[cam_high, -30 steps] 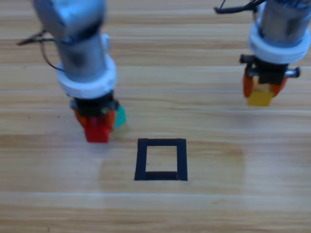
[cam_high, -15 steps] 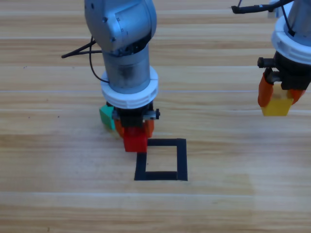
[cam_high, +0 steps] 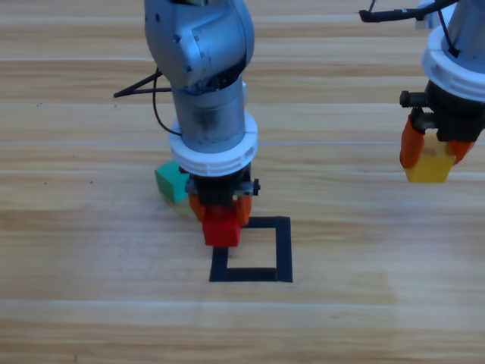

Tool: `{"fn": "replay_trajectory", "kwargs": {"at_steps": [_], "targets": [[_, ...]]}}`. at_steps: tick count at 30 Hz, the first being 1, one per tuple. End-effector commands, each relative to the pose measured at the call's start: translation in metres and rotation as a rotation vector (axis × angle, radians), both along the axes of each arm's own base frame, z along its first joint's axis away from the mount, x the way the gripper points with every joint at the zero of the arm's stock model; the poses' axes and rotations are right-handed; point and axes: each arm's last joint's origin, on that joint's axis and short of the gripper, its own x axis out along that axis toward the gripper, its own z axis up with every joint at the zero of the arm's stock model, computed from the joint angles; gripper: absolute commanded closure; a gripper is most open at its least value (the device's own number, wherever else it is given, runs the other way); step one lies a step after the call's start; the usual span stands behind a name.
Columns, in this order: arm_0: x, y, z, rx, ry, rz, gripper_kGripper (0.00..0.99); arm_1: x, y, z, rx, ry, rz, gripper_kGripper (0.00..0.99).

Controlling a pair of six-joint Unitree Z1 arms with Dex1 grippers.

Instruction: Stack the blocks in the rectangular block: red at the bottom, yellow in the middle, green on top

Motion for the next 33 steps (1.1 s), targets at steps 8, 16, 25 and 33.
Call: {"fn": "replay_trajectory", "kwargs": {"at_steps": [8, 16, 25, 33], "targets": [[-0.008, -0.036, -0.028, 0.012, 0.019, -0.037, 0.872, 0.010, 0.012, -0.036, -0.028, 0.093, 0.015, 0.990], [-0.011, -0.048, -0.033, 0.011, 0.014, -0.016, 0.872, 0.013, 0.015, -0.043, -0.029, 0.102, 0.014, 0.990], [-0.010, -0.047, -0.038, 0.026, 0.015, 0.014, 0.872, 0.015, 0.016, -0.046, -0.028, 0.110, 0.014, 0.990], [-0.011, -0.045, -0.043, 0.047, 0.021, 0.045, 0.872, 0.015, 0.017, -0.048, -0.028, 0.114, 0.015, 0.990]]}}
